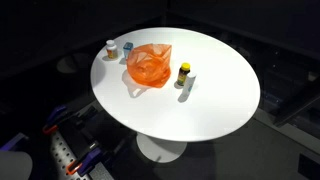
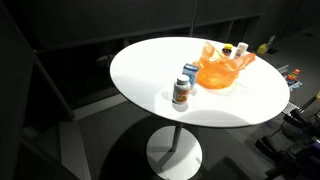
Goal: Pick up the mentos container and put it in the orange plastic
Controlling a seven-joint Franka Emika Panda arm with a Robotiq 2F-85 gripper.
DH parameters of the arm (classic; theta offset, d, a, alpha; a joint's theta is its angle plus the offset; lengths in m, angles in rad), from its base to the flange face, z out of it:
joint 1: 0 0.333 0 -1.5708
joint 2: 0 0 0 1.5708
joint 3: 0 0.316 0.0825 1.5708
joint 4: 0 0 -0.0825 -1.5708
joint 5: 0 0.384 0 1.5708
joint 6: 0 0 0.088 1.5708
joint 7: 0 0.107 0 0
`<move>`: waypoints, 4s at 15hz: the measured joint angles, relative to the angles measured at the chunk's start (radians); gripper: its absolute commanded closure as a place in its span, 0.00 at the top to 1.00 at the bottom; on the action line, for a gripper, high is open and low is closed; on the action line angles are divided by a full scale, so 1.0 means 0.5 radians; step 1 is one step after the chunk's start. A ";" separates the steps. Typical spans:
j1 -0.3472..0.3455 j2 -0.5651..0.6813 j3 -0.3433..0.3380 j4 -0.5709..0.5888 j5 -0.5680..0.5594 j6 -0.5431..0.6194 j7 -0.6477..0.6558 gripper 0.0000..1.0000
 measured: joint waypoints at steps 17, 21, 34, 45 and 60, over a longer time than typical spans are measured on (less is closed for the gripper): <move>0.113 0.297 -0.040 0.198 0.113 0.154 -0.211 1.00; 0.173 0.564 -0.088 0.351 0.308 0.130 -0.490 1.00; 0.274 1.274 -0.096 0.644 0.060 0.138 -0.467 1.00; 0.326 1.395 -0.096 0.681 0.041 0.165 -0.436 1.00; 0.329 1.845 -0.093 0.965 0.041 0.162 -0.669 1.00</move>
